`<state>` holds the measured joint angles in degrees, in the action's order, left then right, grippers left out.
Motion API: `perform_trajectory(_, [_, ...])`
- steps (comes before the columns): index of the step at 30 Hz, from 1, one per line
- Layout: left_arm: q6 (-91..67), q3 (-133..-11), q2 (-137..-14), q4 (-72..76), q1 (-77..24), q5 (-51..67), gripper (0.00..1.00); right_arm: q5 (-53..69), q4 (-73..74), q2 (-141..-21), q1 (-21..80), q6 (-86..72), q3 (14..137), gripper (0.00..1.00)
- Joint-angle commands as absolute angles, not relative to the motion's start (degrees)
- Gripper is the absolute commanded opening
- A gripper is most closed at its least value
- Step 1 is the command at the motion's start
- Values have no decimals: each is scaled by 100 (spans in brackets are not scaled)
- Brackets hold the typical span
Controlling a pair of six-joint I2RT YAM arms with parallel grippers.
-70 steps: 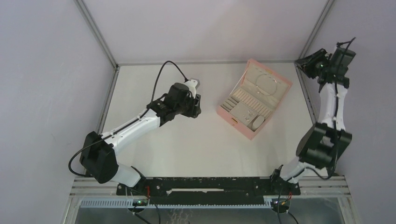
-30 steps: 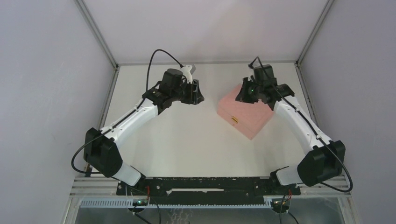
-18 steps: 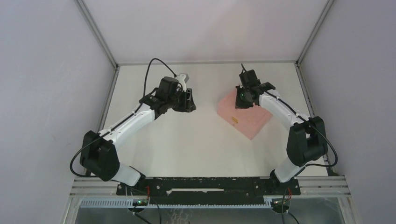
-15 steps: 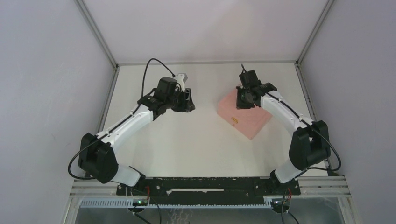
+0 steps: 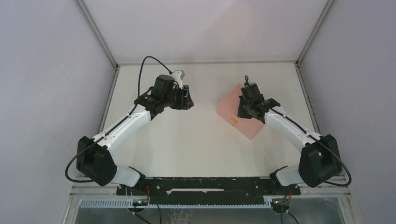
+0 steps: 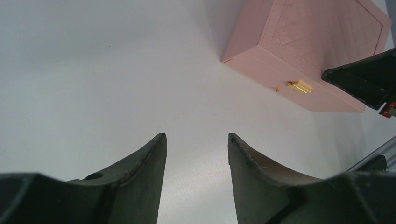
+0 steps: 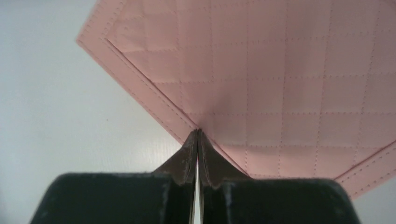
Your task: Organize the mixed jewelry
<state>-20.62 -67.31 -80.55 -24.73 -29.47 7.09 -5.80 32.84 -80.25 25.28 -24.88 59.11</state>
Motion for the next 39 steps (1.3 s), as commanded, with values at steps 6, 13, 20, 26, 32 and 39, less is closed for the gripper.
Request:
perform_trajectory(6, [-2135,-7083,-7954,-2444,-2904,745,56,-830,3822,-7129,2599,-2507,6415,10])
perform_trajectory(13, [-2022,-7538,-7713,-2792,-2900,542,56,-1445,4048,-6318,2459,-2349,7013,22])
perform_trajectory(20, [-1954,-8236,-7297,-3191,-2826,211,59,-1499,4274,-6025,2280,-2393,7000,29])
perform_trajectory(26, [-1933,-8858,-6960,-3634,-2821,-909,63,-2390,3707,-5112,2148,-2388,7118,93])
perform_trajectory(32, [-1755,-8906,-6507,-3517,-2821,-1878,72,-4055,2571,-3986,2027,-1963,6891,100])
perform_trajectory(39, [-1539,-8504,-6048,-3195,-2821,-1927,84,-4163,2067,-3626,1402,-1747,6530,100])
